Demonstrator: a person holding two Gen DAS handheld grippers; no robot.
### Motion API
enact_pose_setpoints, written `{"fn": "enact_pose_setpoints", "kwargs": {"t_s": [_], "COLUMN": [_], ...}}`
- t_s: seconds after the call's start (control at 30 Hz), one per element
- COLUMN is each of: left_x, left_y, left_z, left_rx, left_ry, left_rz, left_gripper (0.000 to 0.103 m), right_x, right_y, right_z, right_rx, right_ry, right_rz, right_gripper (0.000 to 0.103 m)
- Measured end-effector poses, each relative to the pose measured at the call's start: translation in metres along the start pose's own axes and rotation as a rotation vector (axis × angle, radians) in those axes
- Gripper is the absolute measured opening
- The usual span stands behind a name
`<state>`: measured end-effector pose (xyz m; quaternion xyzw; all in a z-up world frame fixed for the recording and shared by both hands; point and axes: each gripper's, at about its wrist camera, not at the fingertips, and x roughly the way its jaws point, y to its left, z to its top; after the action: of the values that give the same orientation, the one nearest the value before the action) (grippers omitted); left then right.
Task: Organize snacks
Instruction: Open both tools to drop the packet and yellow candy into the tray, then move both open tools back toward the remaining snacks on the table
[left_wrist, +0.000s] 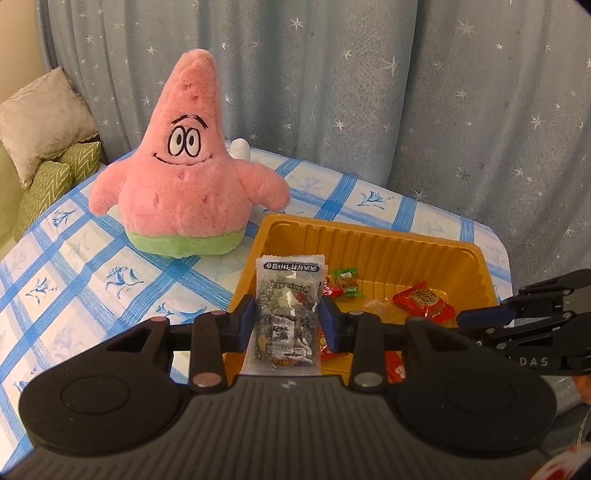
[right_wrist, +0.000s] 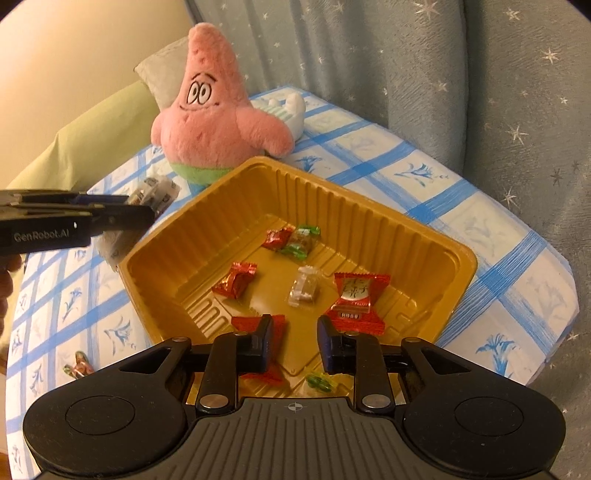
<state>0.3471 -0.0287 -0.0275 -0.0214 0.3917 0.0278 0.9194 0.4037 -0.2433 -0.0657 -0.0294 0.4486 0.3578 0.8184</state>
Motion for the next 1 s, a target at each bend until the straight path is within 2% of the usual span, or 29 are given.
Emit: {"fn": "enact_pose_setpoints", "kwargs": {"t_s": [0.17, 0.6, 0.9, 1.0], "left_x": [0.012, 0.039, 0.027, 0.016], "left_y": [-0.001, -0.007, -0.012, -0.012], "left_z": [0.002, 0.002, -0.005, -0.009], "left_rx": [0.013, 0.042, 0.039, 0.026], "left_ry": [0.017, 0.065, 0.058, 0.049], "left_rz": [0.005, 0.0, -0.019, -0.027], "left_gripper": [0.034, 0.034, 0.039, 0.045], "right_x": [-0.001, -0.006, -0.018, -0.024], "right_y": [-0.004, -0.011, -0.008, -0.005], "right_z": [0.002, 0.002, -0.003, -0.006], "right_rx": [0.024, 0.061, 0.065, 0.067], "right_ry": [-0.01, -0.036, -0.059, -0.069], "right_rz": [-0.003, -0.017, -0.026, -0.026], "right_gripper": [0.034, 0.035, 0.036, 0.037]}}
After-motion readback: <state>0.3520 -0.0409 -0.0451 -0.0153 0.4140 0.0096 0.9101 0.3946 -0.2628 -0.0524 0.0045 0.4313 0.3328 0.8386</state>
